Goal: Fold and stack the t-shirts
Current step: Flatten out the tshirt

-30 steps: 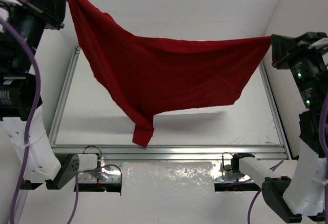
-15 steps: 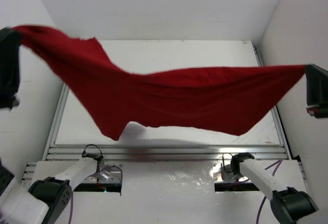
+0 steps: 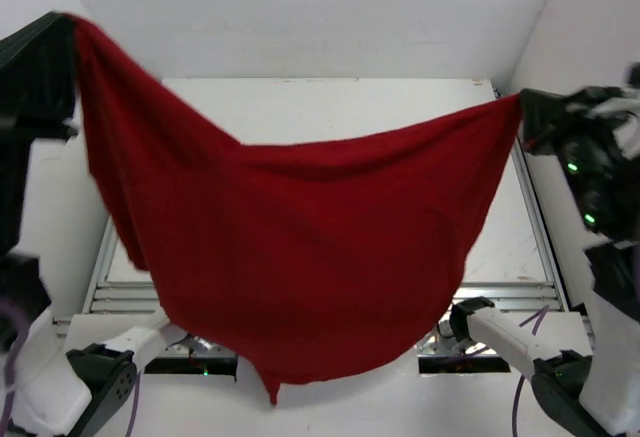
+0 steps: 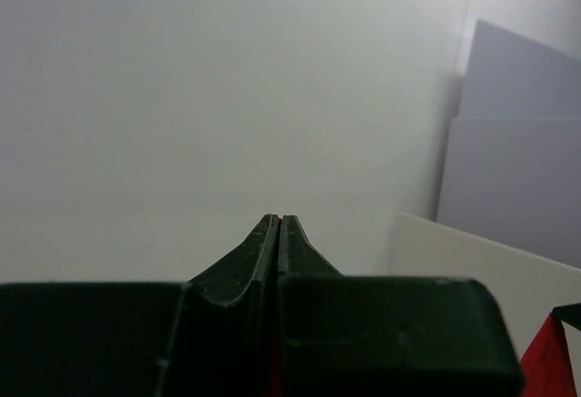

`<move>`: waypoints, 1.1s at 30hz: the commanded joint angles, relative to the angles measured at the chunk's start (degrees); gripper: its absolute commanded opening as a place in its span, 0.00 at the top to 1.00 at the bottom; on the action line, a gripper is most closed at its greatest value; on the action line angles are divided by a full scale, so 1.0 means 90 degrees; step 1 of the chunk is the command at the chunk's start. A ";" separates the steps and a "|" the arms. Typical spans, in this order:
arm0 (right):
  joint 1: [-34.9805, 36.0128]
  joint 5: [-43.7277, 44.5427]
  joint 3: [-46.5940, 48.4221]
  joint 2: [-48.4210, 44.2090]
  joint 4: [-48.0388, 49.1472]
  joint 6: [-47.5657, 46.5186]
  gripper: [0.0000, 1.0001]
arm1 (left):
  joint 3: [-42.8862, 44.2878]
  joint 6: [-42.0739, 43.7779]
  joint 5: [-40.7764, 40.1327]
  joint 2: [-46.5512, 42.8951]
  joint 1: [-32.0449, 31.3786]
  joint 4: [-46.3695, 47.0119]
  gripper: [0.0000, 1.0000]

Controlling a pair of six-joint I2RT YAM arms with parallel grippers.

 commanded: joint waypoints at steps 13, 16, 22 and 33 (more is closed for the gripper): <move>-0.1313 -0.0443 -0.3382 0.2884 0.3394 0.0156 1.00 | -0.2220 0.0091 -0.0972 0.4091 -0.0034 0.1802 1.00; -0.1323 -0.0688 -0.2719 0.4470 0.3591 -0.0001 1.00 | -0.1559 0.0042 -0.1129 0.5633 0.0054 0.2028 1.00; -0.1420 -0.0601 0.0879 0.8298 0.3056 -0.0332 1.00 | 0.0509 -0.0416 -0.1422 0.8612 0.0318 0.2429 1.00; -0.1996 -0.0971 0.1884 1.0026 0.4197 -0.0099 1.00 | 0.1540 0.0120 -0.0182 1.0113 0.0494 0.4597 1.00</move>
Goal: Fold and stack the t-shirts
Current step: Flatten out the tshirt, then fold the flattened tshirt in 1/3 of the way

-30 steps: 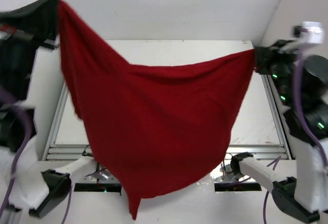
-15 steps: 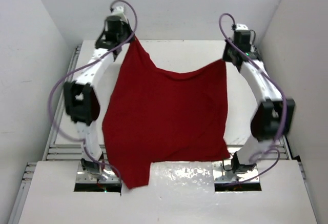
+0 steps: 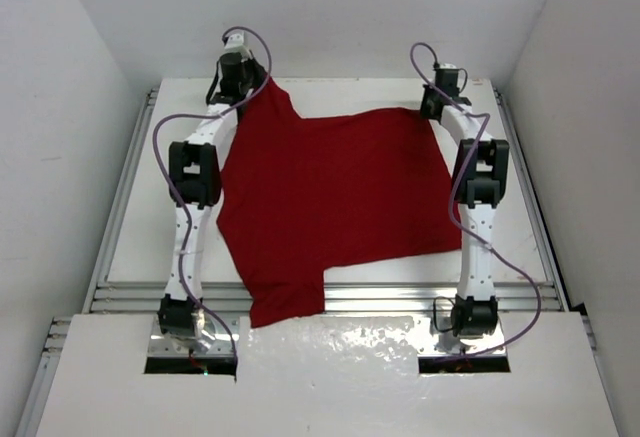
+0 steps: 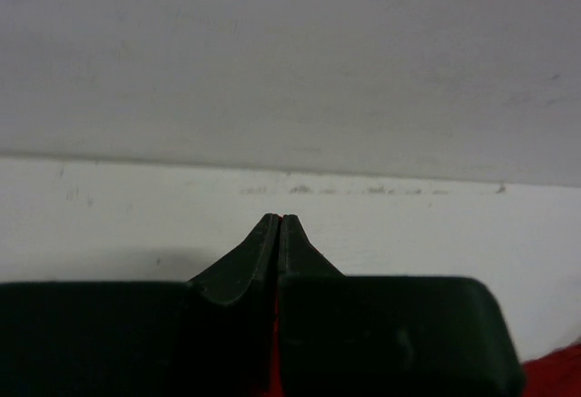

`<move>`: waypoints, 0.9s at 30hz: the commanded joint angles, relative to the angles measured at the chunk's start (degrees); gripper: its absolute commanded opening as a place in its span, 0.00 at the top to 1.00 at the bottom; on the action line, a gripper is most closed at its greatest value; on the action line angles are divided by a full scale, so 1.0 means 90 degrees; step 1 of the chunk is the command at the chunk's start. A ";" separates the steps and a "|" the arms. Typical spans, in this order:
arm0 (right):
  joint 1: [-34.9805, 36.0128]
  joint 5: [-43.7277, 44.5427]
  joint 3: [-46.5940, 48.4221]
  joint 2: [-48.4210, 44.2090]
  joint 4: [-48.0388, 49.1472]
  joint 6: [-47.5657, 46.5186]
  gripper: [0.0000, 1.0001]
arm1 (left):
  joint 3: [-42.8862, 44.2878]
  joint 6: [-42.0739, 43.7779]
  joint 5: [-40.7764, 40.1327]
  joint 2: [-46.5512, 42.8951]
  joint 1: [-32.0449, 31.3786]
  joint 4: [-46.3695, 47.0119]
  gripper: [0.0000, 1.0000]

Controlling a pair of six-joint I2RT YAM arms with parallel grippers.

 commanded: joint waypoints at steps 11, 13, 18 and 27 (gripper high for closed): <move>-0.0366 -0.0999 -0.0991 -0.1419 0.1464 0.0403 1.00 | -0.0531 0.1072 0.0333 -0.0975 -0.0038 0.1189 1.00; -0.0356 -0.1126 -0.1508 -0.1761 0.1562 0.0442 1.00 | -0.0766 0.1023 0.0216 -0.1112 -0.0038 0.1101 1.00; -0.0356 -0.1137 -0.2329 -0.2336 0.1787 0.0403 1.00 | -0.2200 0.0642 -0.0146 -0.2029 -0.0038 0.1422 1.00; -0.0366 -0.0766 -0.4058 -0.3391 0.2158 0.0647 1.00 | -0.5372 -0.0256 -0.0681 -0.4078 -0.0097 0.2730 1.00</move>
